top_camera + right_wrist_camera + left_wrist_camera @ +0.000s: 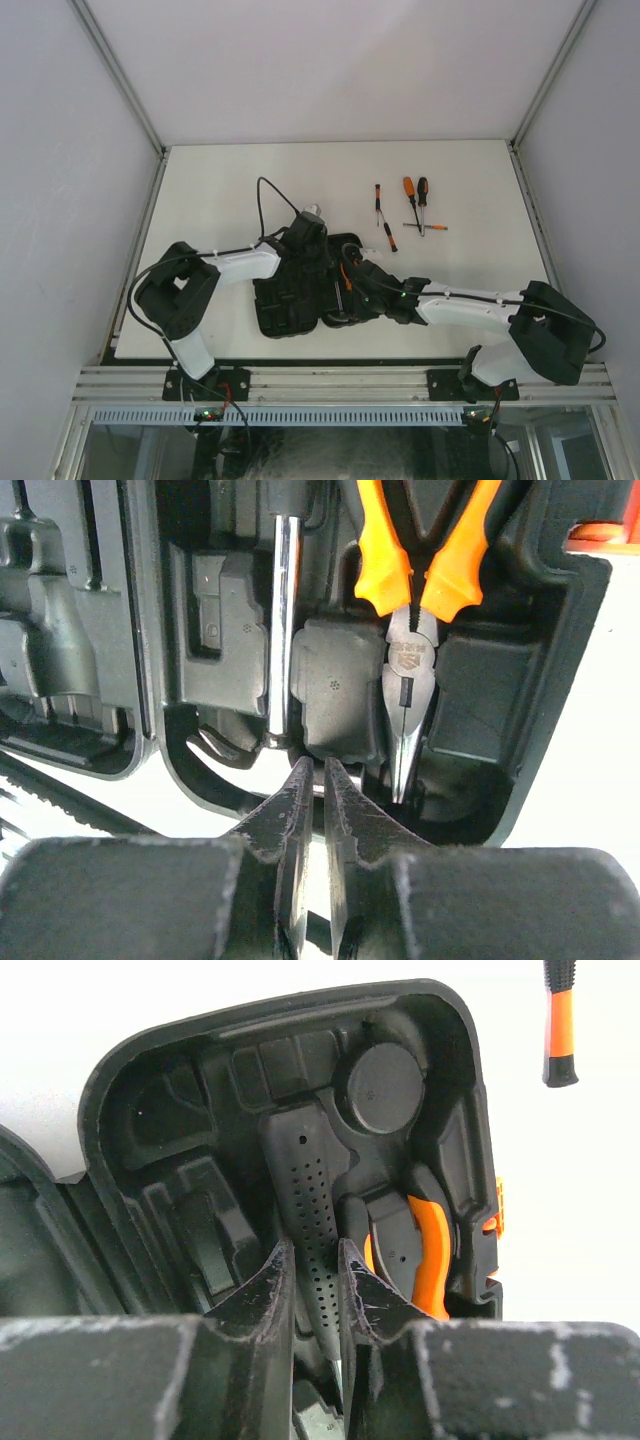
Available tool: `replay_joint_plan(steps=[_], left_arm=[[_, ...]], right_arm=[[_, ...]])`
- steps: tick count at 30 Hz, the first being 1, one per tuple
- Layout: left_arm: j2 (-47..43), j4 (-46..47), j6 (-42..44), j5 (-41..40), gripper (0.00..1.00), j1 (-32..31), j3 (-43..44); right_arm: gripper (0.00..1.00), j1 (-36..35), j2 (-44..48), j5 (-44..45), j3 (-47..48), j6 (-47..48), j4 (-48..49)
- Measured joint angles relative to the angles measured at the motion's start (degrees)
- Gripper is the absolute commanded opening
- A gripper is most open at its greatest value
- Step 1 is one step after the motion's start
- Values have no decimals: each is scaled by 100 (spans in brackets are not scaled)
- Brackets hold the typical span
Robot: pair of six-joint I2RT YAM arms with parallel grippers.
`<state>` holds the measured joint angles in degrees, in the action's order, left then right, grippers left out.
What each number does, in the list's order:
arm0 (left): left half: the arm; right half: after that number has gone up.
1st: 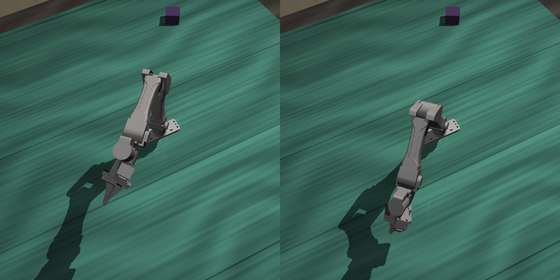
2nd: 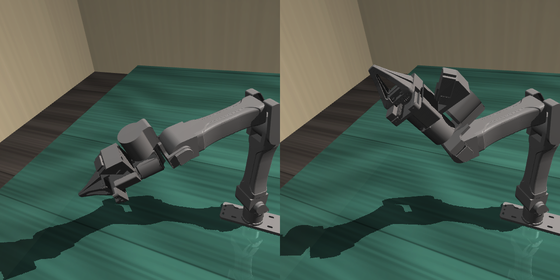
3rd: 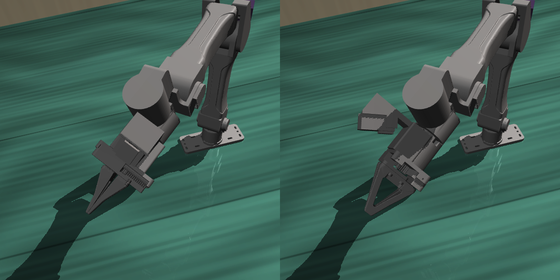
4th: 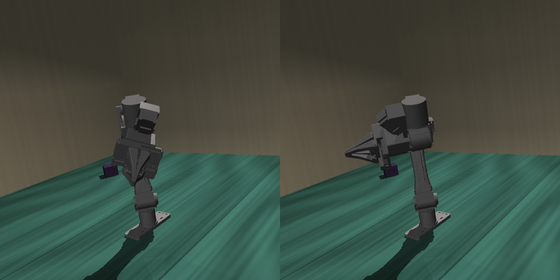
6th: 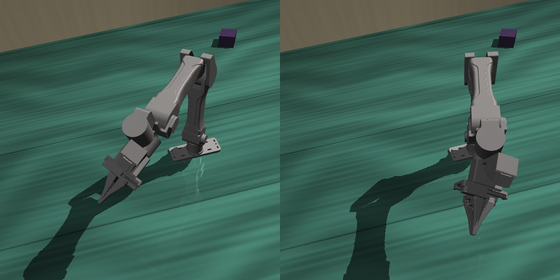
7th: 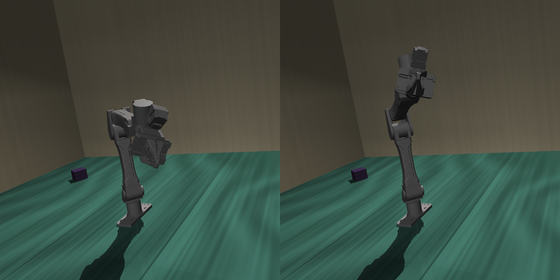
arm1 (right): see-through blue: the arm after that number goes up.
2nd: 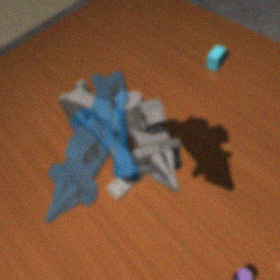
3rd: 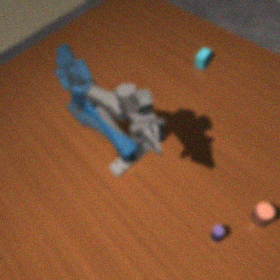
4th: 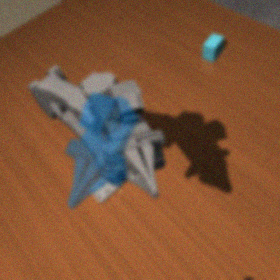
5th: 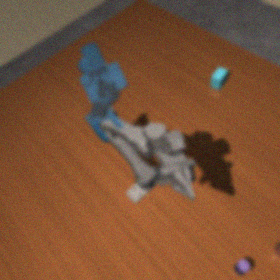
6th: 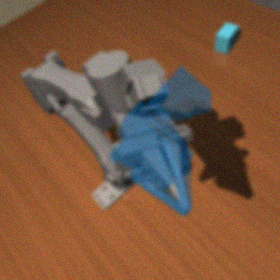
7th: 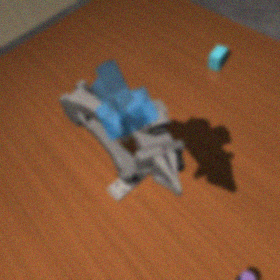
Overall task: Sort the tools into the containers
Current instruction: Adjust the hammer in the storage box.
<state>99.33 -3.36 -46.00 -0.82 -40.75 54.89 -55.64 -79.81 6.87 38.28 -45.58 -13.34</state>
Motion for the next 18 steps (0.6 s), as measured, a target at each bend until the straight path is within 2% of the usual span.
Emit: replay_joint_plan(steps=[11, 18], left_arm=[[15, 35, -4, 0, 9, 0, 0], [24, 63, -11, 2, 8, 0, 0]], right_arm=[[13, 11, 763, 223, 129, 299, -708], [13, 15, 470, 79, 446, 409, -719]])
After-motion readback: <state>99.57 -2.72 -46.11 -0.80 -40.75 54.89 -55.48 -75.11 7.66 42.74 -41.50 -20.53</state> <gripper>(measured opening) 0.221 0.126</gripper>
